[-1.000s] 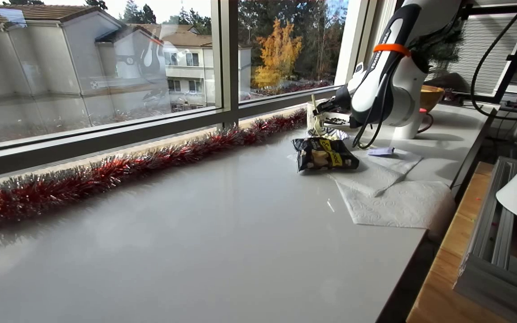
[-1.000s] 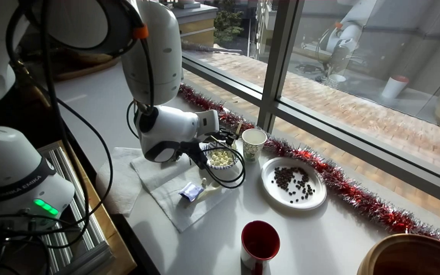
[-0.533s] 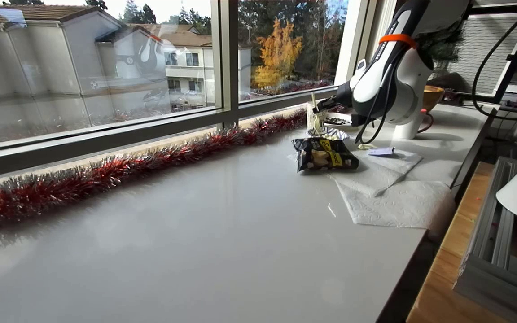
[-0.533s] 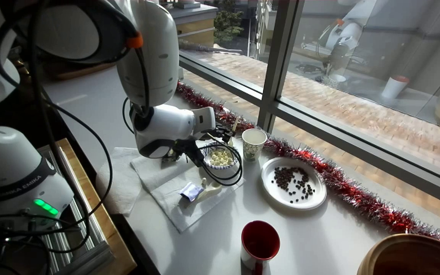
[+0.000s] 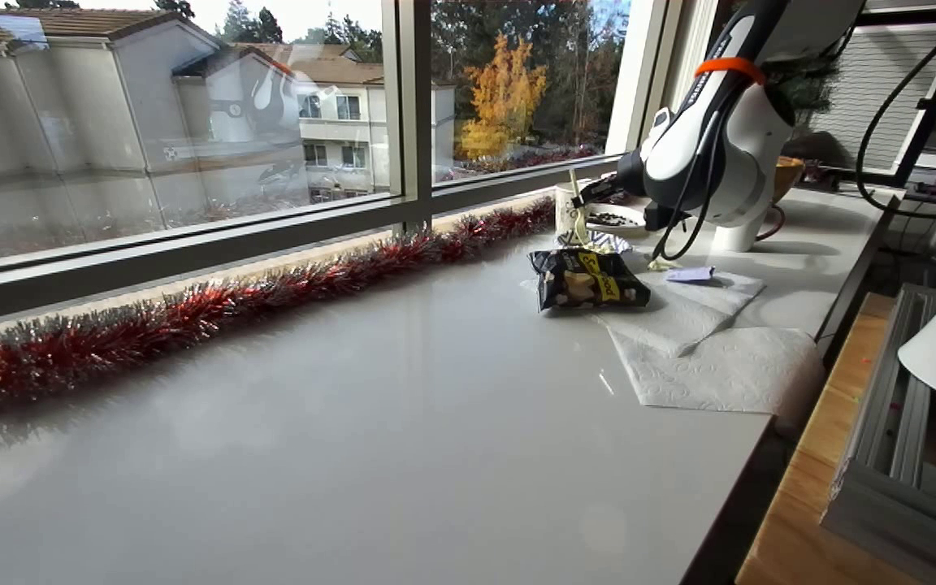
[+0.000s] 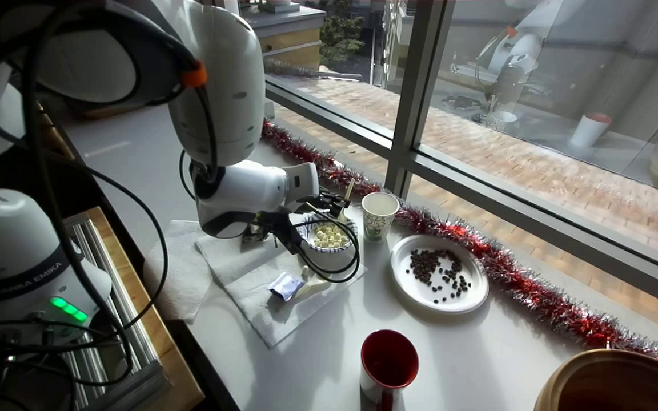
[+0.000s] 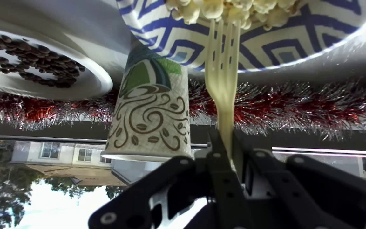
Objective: Pick up the folk and get a popcorn from the bowl
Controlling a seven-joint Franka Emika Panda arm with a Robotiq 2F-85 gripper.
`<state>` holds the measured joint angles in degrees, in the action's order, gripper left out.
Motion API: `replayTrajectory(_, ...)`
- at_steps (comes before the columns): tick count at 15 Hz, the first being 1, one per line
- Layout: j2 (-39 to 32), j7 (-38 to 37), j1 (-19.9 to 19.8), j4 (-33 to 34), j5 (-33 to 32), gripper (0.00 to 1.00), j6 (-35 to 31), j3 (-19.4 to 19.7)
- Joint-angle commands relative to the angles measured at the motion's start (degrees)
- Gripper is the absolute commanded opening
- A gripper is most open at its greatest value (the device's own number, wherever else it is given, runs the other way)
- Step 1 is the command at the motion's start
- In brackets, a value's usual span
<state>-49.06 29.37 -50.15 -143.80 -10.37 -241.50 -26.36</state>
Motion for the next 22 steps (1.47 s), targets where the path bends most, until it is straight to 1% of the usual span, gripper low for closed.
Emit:
replayTrajectory(1,3.7,-11.7,11.9,0.7,-3.1,0.03,-1.4,12.0)
replayTrajectory(4,3.6,-18.3,19.9,1.1,-4.3,0.03,-1.1,19.9)
replayTrajectory(5,2.3,-13.8,15.1,1.1,-3.8,0.03,-0.7,14.9)
replayTrajectory(6,2.6,-14.9,16.4,0.8,-4.4,0.03,-1.5,15.9)
replayTrajectory(13,2.9,-15.1,15.7,0.6,-5.2,0.03,-1.5,14.8)
replayTrajectory(15,3.5,-14.9,14.9,0.4,-5.7,0.03,-1.5,13.9)
replayTrajectory(18,5.0,-14.1,12.5,0.2,-6.4,0.03,-0.4,11.1)
replayTrajectory(22,4.5,-14.4,10.6,-0.1,-6.7,0.03,-0.7,9.4)
